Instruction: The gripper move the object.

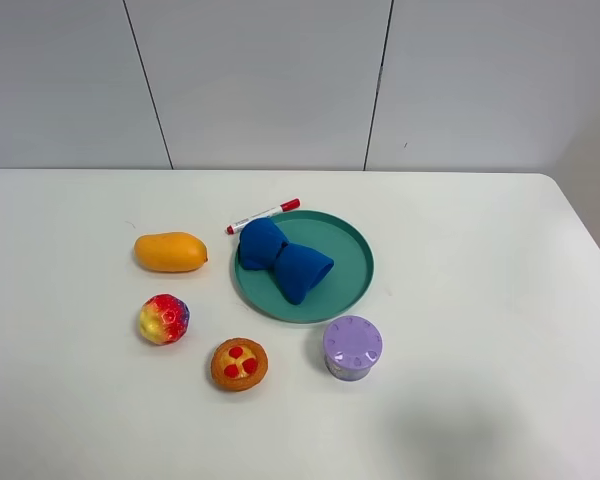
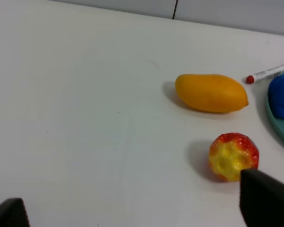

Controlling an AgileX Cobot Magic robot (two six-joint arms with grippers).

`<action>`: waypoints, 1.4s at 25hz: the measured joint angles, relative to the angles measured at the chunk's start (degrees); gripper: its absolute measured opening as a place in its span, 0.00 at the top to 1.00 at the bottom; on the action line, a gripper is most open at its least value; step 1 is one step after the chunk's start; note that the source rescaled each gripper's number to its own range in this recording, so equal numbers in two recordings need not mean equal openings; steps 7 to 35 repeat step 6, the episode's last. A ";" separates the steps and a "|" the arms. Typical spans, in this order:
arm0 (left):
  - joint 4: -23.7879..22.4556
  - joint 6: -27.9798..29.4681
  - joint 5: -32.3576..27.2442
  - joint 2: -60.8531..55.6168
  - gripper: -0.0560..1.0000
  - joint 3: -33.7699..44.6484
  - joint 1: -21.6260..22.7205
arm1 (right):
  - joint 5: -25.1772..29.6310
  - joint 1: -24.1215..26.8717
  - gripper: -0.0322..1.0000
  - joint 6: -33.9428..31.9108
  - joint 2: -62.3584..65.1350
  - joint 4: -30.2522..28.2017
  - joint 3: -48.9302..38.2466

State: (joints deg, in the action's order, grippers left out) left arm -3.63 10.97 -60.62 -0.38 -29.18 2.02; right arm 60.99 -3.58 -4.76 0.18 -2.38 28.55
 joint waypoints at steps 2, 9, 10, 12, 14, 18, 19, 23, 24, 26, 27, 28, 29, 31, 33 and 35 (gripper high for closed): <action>0.00 0.00 0.00 0.00 0.00 0.00 0.00 | 0.00 0.00 0.16 0.00 0.00 0.00 0.00; 0.00 0.00 0.00 0.00 0.00 0.00 0.00 | 0.00 0.00 0.16 0.00 0.00 0.00 0.00; 0.00 0.00 0.00 0.00 0.00 0.00 0.00 | 0.00 0.00 0.16 0.00 0.00 0.00 0.00; 0.00 0.00 0.00 0.00 0.00 0.00 0.00 | 0.00 0.00 0.16 0.00 0.00 0.00 0.00; 0.00 0.00 0.00 0.00 0.00 0.00 0.00 | 0.00 0.00 0.16 0.00 0.00 0.00 0.00; 0.00 0.00 0.00 0.00 0.00 0.00 0.00 | 0.00 0.00 0.16 0.00 0.00 0.00 0.00; 0.00 0.00 0.00 0.00 0.00 0.00 0.00 | 0.00 0.00 0.16 0.00 0.00 0.00 0.00; 0.00 0.00 0.00 0.00 0.00 0.00 0.00 | 0.00 0.00 0.16 0.00 0.00 0.00 0.00; 0.00 0.00 0.00 0.00 0.00 0.00 0.00 | 0.00 0.00 0.16 0.00 0.00 0.00 0.00; 0.00 0.00 0.00 0.00 0.00 0.00 0.00 | 0.00 0.00 0.16 0.00 0.00 0.00 0.00; 0.00 0.00 0.00 0.00 0.00 0.00 0.00 | 0.00 0.00 0.16 0.00 0.00 0.00 0.00; 0.00 0.00 0.00 0.00 0.00 0.00 0.00 | 0.00 0.00 0.16 0.00 0.00 0.00 0.00; 0.00 0.00 0.00 0.00 0.00 0.00 0.00 | 0.00 0.00 0.16 0.00 0.00 0.00 0.00; 0.00 0.00 0.00 0.00 0.00 0.00 0.00 | 0.00 0.00 0.16 0.00 0.00 0.00 0.00; 0.00 0.00 0.00 0.00 0.00 0.00 0.00 | 0.00 0.00 0.16 0.00 0.00 0.00 0.00; 0.00 0.00 0.00 0.00 0.00 0.00 0.00 | 0.00 0.00 0.16 0.00 0.00 0.00 0.00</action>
